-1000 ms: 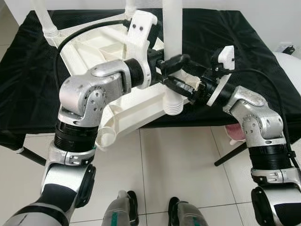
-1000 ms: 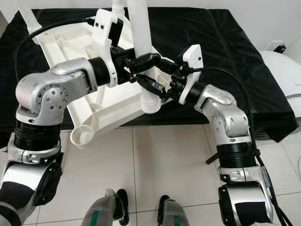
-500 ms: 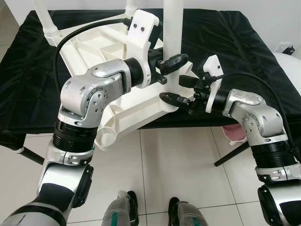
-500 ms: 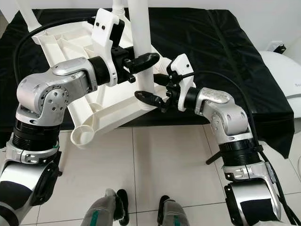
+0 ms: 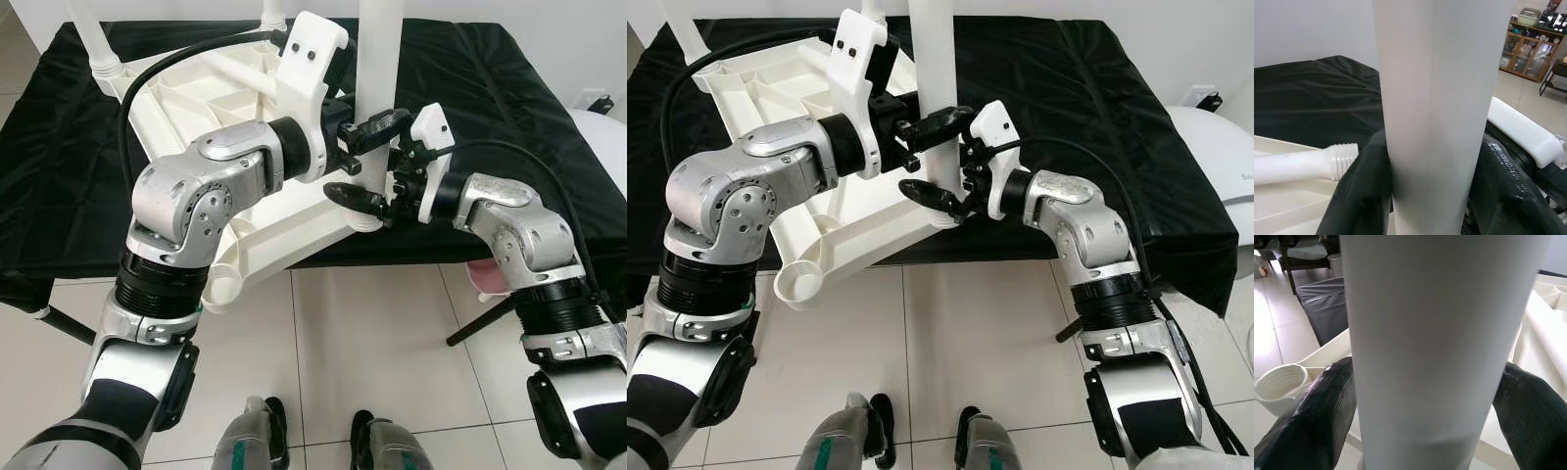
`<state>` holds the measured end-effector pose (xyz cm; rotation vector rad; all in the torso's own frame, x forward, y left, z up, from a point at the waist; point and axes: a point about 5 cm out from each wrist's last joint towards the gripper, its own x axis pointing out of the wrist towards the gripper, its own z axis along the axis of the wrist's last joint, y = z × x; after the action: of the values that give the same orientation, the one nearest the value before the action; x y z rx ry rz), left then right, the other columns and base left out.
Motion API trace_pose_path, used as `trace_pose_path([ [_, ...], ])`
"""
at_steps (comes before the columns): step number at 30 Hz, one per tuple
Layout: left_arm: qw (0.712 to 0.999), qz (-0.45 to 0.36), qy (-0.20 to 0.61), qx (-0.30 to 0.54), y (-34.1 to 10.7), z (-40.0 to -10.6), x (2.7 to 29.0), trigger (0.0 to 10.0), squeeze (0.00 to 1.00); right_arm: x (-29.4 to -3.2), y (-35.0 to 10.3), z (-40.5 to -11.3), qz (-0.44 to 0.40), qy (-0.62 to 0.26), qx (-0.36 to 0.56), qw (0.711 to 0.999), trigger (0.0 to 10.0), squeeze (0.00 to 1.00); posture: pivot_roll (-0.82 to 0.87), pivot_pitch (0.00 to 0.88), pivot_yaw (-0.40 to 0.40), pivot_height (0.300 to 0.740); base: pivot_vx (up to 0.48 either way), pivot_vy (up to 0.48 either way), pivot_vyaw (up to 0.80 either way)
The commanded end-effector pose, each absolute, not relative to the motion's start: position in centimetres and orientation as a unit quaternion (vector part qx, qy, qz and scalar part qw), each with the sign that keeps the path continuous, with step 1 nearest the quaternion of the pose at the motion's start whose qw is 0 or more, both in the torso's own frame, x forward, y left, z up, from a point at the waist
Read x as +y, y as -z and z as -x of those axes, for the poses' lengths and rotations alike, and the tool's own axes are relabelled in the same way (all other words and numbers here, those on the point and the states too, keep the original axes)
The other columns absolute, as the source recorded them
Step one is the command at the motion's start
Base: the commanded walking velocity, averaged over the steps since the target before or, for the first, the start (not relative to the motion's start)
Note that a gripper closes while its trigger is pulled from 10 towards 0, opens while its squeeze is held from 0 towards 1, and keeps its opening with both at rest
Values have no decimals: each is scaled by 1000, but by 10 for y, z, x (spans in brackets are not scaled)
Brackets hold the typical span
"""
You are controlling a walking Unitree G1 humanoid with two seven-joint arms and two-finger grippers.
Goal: Building children table
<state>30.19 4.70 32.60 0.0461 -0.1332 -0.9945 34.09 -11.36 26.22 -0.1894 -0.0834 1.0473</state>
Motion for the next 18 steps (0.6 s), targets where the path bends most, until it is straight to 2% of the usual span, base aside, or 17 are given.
trace_pose_path([
  [1, 843, -32, 532, -76, -330, -291, 37, 10000, 0, -112, -265, -342, 99, -499, -41, 860, 10000, 0, -83, 160, -21, 740, 0, 0, 0],
  [4, 842, -35, 533, -76, -329, -290, 37, 10000, 0, -113, -266, -343, 99, -500, -41, 860, 10000, 0, -84, 161, -22, 740, 0, 0, 0],
  [6, 843, -39, 532, -72, -326, -291, 37, 10000, 0, -115, -269, -343, 99, -499, -42, 860, 8941, 0, -84, 161, -22, 740, 0, 0, 0],
  [9, 845, -41, 529, -67, -322, -293, 37, 10000, 0, -118, -272, -343, 99, -498, -42, 860, 8941, 0, -93, 163, -21, 740, 0, 0, 0],
  [10, 845, -41, 528, -66, -321, -293, 37, 10000, 0, -119, -274, -343, 100, -498, -43, 860, 6431, 0, -93, 163, -21, 740, 0, 0, 0],
  [13, 845, -42, 529, -66, -321, -294, 37, 10000, 0, -119, -274, -344, 100, -498, -43, 860, 6431, 0, -93, 163, -21, 740, 0, 0, 0],
  [14, 845, -41, 529, -67, -322, -294, 37, 10000, 0, -119, -275, -344, 97, -499, -43, 860, 1608, 0, -93, 163, -21, 740, 0, 0, 0],
  [15, 845, -40, 529, -67, -321, -294, 37, 10000, 0, -119, -275, -344, 96, -499, -43, 860, 0, 0, -96, 163, -19, 740, 0, 0, 0],
  [18, 845, -40, 529, -65, -320, -294, 36, 10000, 0, -119, -277, -344, 92, -499, -45, 860, 0, 0, -96, 163, -19, 740, 0, 0, 0],
])
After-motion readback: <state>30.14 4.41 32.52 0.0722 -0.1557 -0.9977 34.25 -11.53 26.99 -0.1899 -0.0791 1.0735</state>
